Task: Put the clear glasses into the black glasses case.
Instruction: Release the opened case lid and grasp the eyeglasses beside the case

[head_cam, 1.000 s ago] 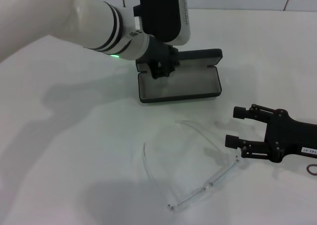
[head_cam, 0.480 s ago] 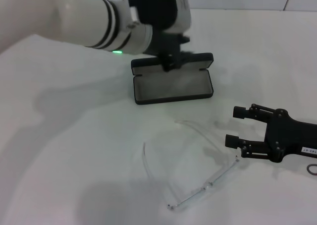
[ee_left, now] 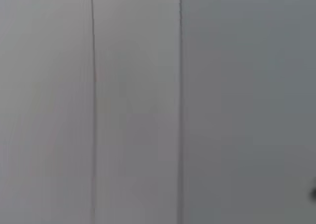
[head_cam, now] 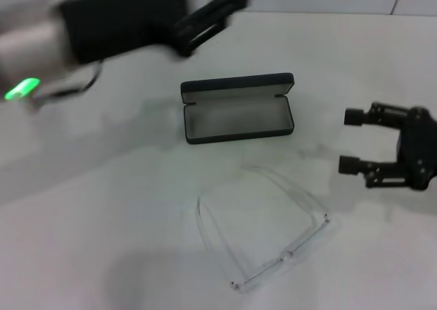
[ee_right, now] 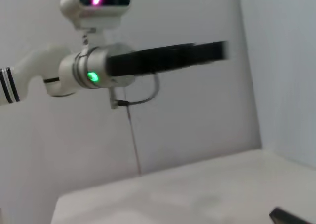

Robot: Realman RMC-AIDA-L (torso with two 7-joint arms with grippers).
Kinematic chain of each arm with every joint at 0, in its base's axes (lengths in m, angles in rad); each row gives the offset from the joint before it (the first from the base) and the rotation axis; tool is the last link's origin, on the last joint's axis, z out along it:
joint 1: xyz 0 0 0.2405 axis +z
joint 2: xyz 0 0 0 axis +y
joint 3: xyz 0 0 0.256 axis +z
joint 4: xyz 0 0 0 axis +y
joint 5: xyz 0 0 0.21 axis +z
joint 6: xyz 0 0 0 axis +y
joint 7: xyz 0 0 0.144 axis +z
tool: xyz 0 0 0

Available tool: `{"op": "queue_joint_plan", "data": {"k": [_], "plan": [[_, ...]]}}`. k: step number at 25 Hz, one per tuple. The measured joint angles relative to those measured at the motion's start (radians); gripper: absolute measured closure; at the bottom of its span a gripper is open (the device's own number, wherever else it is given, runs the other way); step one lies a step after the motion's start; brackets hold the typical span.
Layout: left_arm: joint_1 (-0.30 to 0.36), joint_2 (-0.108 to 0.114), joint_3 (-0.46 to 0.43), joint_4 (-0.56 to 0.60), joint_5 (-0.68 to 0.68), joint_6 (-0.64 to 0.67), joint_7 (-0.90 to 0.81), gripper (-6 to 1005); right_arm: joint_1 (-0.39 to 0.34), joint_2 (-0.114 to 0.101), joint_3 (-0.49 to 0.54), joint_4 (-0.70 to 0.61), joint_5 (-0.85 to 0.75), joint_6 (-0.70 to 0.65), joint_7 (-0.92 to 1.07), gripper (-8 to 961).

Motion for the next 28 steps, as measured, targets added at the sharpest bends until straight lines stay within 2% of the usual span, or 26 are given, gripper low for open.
{"op": "queue_joint_plan", "data": {"k": [2, 4, 6, 7, 10, 13, 16, 20, 25, 28], "plan": [[0.041, -0.001, -0.084, -0.097, -0.126, 0.176, 0.049, 725, 0.014, -0.011, -0.001, -0.123, -0.054, -0.007, 0.124, 124], [0.065, -0.001, -0.145, -0.199, -0.159, 0.31, 0.091, 725, 0.041, -0.02, -0.003, -0.231, -0.123, -0.016, 0.244, 124], [0.077, 0.0, -0.181, -0.286, -0.161, 0.394, 0.135, 725, 0.094, -0.03, -0.012, -0.347, -0.231, -0.044, 0.372, 124], [0.085, 0.001, -0.212, -0.368, -0.16, 0.45, 0.176, 725, 0.133, -0.032, -0.016, -0.404, -0.298, -0.072, 0.427, 124], [0.094, 0.002, -0.301, -0.561, -0.147, 0.556, 0.296, 724, 0.238, -0.027, -0.02, -0.528, -0.459, -0.162, 0.528, 124], [0.113, 0.012, -0.365, -0.664, -0.125, 0.596, 0.37, 724, 0.359, -0.002, -0.042, -0.627, -0.603, -0.239, 0.566, 124], [0.143, 0.024, -0.382, -0.686, -0.058, 0.615, 0.423, 724, 0.475, 0.012, -0.122, -0.654, -0.705, -0.282, 0.592, 125], [0.135, 0.023, -0.383, -0.681, 0.072, 0.617, 0.46, 724, 0.564, 0.026, -0.208, -0.632, -0.739, -0.299, 0.609, 124], [0.093, 0.046, -0.427, -0.675, 0.266, 0.601, 0.434, 724, 0.624, 0.033, -0.369, -0.617, -0.742, -0.27, 0.604, 154], [0.087, 0.05, -0.445, -0.659, 0.321, 0.601, 0.412, 726, 0.657, 0.036, -0.44, -0.581, -0.744, -0.266, 0.606, 183]]}}
